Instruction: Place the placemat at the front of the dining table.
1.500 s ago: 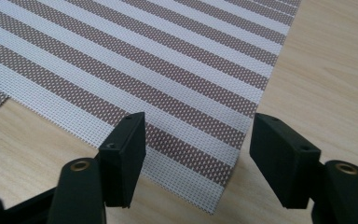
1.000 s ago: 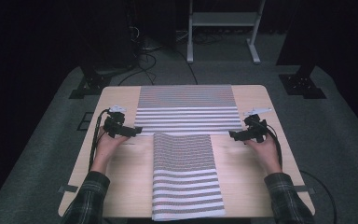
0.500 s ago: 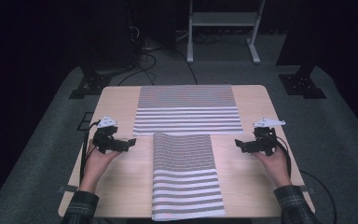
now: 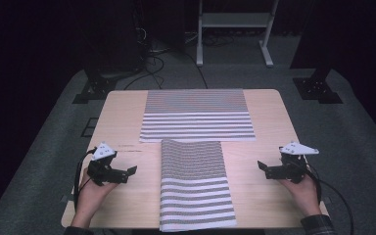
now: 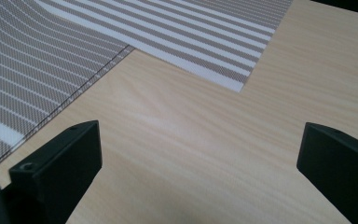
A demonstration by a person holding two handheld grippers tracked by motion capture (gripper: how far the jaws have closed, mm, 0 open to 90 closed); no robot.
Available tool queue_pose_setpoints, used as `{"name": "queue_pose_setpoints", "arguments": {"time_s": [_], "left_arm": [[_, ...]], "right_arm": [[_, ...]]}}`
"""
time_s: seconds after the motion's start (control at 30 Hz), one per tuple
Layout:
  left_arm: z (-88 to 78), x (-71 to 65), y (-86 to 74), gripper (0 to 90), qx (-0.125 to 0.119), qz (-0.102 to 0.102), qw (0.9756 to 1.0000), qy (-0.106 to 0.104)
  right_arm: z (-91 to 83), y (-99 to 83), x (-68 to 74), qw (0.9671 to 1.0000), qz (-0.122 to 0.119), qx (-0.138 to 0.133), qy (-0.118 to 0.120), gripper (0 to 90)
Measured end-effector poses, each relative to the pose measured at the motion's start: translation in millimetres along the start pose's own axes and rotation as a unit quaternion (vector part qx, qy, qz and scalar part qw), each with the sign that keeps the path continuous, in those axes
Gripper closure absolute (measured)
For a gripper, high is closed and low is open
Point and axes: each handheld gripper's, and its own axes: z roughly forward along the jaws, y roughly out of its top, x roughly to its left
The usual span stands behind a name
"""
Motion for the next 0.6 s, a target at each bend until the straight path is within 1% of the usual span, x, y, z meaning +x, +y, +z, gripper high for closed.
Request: {"name": "queue_pose_setpoints", "arguments": {"time_s": [0.1, 0.17, 0.27, 0.33, 0.4, 0.43, 0.47, 0.6], "left_arm": [[-4.5, -10.1, -9.1, 0.0, -0.003, 0.006, 1.0000, -0.003], [-8.4, -17.8, -15.0, 0.0, -0.007, 0.016, 0.9998, -0.003], [-11.1, -26.9, -22.9, 0.0, -0.001, 0.033, 0.9994, -0.003], [-11.0, -30.9, -29.4, 0.0, 0.010, 0.046, 0.9989, -0.003], [-9.8, -31.4, -36.1, 0.0, 0.020, 0.045, 0.9988, -0.009], [-9.1, -31.1, -39.4, 0.0, 0.023, 0.041, 0.9988, -0.012], [-9.2, -30.5, -42.1, 0.0, 0.028, 0.042, 0.9986, -0.013], [-10.0, -28.7, -50.7, 0.0, 0.034, 0.035, 0.9986, -0.020]], "right_arm": [[-7.1, -10.4, 2.8, 1.0000, -0.003, 0.003, -0.002, 0.0], [-10.4, -17.5, 4.5, 1.0000, -0.006, 0.007, 0.000, 0.0], [-14.2, -27.9, 6.8, 0.9999, -0.007, 0.011, 0.008, 0.0], [-15.9, -33.3, 7.5, 0.9997, -0.007, 0.018, 0.014, 0.0], [-17.1, -37.6, 8.4, 0.9994, -0.007, 0.029, 0.018, 0.0], [-18.6, -41.4, 9.2, 0.9992, -0.007, 0.035, 0.017, 0.0], [-18.6, -41.4, 9.2, 0.9992, -0.007, 0.035, 0.017, 0.0], [-19.9, -49.8, 9.1, 0.9986, -0.007, 0.050, 0.015, 0.0]]}}
